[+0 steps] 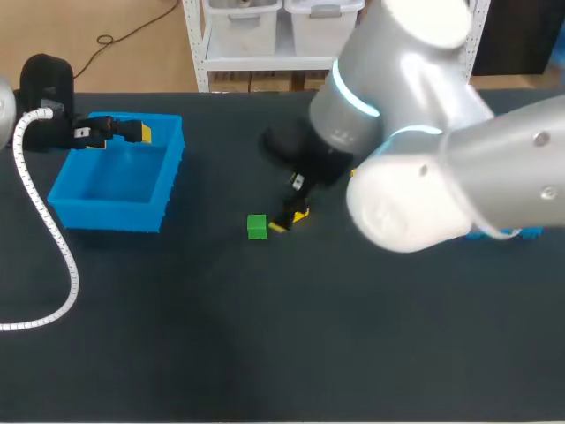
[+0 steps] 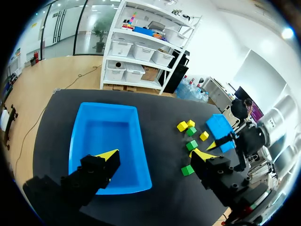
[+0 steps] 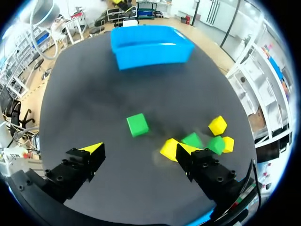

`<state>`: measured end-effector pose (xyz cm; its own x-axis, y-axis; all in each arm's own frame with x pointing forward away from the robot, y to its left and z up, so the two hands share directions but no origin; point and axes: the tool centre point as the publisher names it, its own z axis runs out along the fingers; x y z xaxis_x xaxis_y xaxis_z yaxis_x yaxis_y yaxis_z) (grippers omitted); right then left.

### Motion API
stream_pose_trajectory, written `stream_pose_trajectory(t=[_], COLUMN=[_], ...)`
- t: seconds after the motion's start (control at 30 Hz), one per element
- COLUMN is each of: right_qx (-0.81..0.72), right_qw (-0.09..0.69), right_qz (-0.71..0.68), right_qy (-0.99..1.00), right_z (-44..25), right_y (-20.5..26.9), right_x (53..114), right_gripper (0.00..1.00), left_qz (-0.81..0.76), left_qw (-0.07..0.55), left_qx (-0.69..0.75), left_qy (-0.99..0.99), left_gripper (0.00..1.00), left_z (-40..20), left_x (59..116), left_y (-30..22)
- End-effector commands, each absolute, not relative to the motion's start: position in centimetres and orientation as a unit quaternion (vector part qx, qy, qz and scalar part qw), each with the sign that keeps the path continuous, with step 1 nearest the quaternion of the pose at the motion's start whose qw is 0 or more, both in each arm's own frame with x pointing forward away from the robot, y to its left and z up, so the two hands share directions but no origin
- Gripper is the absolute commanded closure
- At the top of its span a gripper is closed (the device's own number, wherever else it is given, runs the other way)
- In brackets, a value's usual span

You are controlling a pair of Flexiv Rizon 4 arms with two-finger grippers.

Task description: Put the green cubes in the right bin and the yellow cubes in the left bin.

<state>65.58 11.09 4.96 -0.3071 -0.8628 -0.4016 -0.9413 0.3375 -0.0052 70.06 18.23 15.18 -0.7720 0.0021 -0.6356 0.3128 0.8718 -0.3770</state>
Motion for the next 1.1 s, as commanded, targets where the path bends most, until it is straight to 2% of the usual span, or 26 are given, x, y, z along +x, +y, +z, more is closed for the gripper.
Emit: stream_pose_trajectory(t=[0.03, 0.83, 0.87, 0.9, 0.93, 1.1], right_qx=[-0.566, -0.59, -0.588, -0.587, -0.586, -0.579], right_qw=[0.166, 0.156, 0.159, 0.164, 0.165, 0.177], right_qz=[0.107, 0.07, 0.064, 0.06, 0.053, 0.041], right_qy=[0.8, 0.789, 0.79, 0.79, 0.792, 0.795], right_z=[3.9, -1.6, -1.6, -1.7, -1.7, -1.6], right_y=[12.4, 16.6, 16.5, 16.5, 16.4, 16.1], right_x=[65.4, 65.8, 66.0, 66.1, 66.1, 66.4], right_gripper=[0.0, 0.0, 0.41, 0.75, 1.0, 1.0], left_qz=[-0.242, -0.242, -0.242, -0.242, -0.242, -0.242], left_qw=[0.329, 0.329, 0.329, 0.329, 0.329, 0.329], left_qx=[0.088, 0.088, 0.088, 0.088, 0.088, 0.088], left_qy=[0.908, 0.908, 0.908, 0.908, 0.908, 0.908], left_gripper=[0.0, 0.0, 0.0, 0.0, 0.0, 0.0], left_z=[15.0, 15.0, 15.0, 15.0, 15.0, 15.0], left_x=[70.0, 70.0, 70.0, 70.0, 70.0, 70.0], left_y=[18.4, 18.4, 18.4, 18.4, 18.4, 18.4])
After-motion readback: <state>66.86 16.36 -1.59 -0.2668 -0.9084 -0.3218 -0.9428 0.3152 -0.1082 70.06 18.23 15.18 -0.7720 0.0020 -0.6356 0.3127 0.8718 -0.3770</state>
